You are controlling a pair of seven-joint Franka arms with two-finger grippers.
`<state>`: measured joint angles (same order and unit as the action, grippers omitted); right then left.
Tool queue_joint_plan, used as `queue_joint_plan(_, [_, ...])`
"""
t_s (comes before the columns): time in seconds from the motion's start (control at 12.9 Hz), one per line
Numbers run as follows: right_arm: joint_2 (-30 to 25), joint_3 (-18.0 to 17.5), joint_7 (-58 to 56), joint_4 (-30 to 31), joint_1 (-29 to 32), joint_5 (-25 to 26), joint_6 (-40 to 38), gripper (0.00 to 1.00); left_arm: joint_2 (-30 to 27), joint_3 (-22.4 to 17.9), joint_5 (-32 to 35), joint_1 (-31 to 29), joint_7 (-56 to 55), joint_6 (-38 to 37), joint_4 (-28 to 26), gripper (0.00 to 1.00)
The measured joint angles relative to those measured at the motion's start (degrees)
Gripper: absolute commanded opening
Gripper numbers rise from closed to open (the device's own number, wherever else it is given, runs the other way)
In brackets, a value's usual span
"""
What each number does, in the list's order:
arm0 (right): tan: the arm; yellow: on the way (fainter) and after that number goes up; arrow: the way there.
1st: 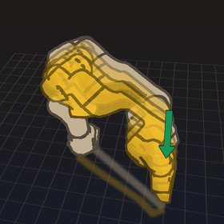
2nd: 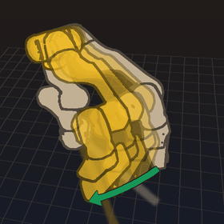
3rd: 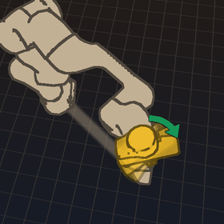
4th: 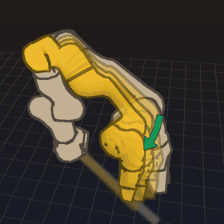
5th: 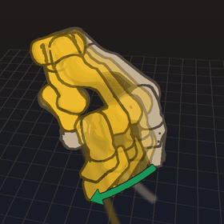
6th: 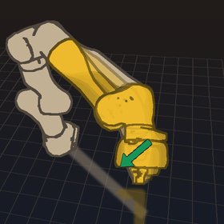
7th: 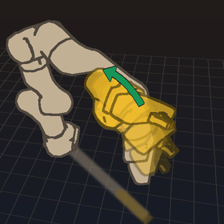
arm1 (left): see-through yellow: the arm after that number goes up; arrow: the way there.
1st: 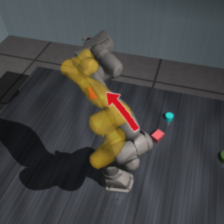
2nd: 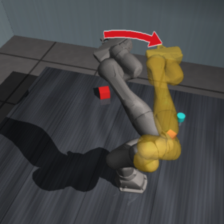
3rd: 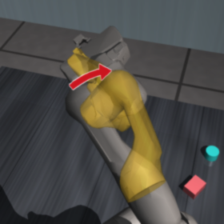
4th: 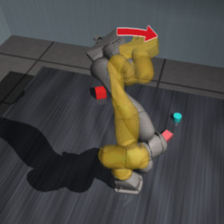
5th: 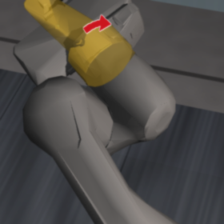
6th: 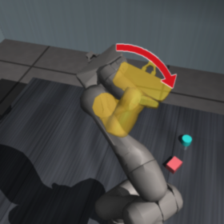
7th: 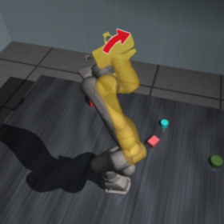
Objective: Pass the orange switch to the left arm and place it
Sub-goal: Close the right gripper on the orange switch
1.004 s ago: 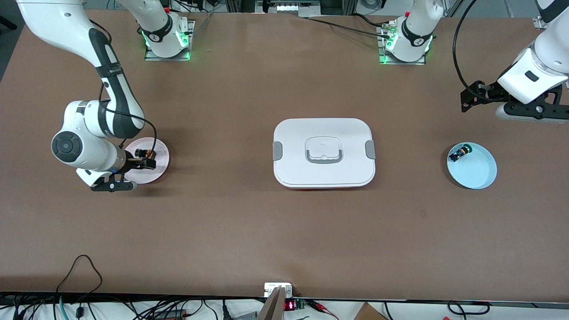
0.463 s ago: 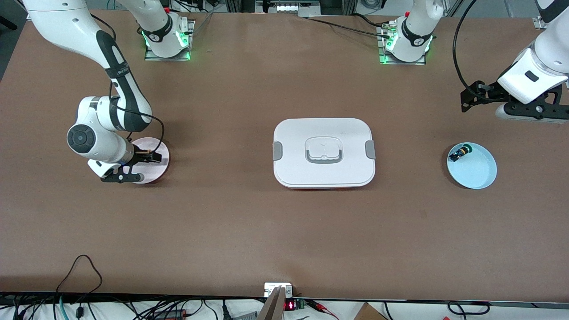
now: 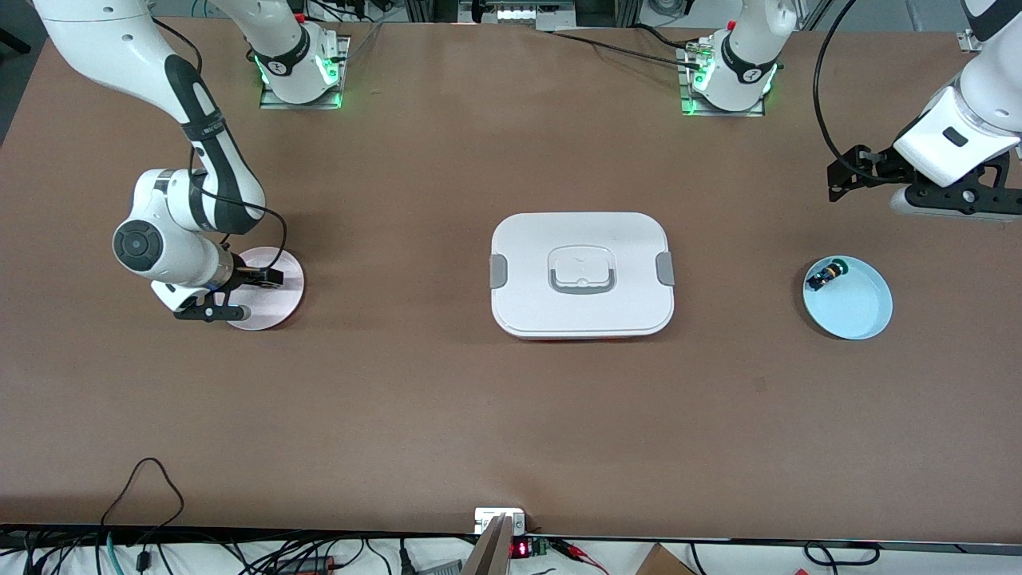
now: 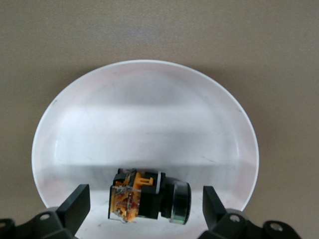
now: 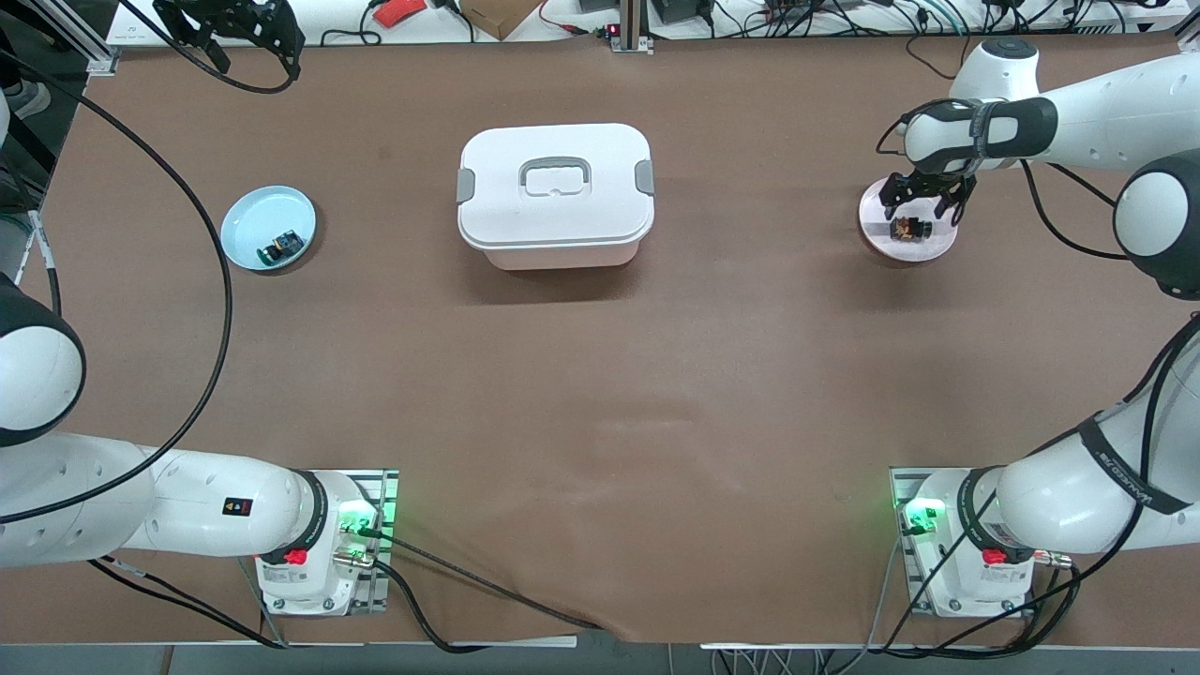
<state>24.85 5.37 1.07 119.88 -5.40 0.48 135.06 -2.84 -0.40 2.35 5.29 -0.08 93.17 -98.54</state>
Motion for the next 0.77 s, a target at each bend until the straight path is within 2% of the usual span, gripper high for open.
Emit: queue_joint_plan(0.77, [0.0,-0.1,0.0,3.3,-0.1,0.0,4.3,1.0,0.0,0.0,0.0,0.0,0.0,0.0,0.0,1.0])
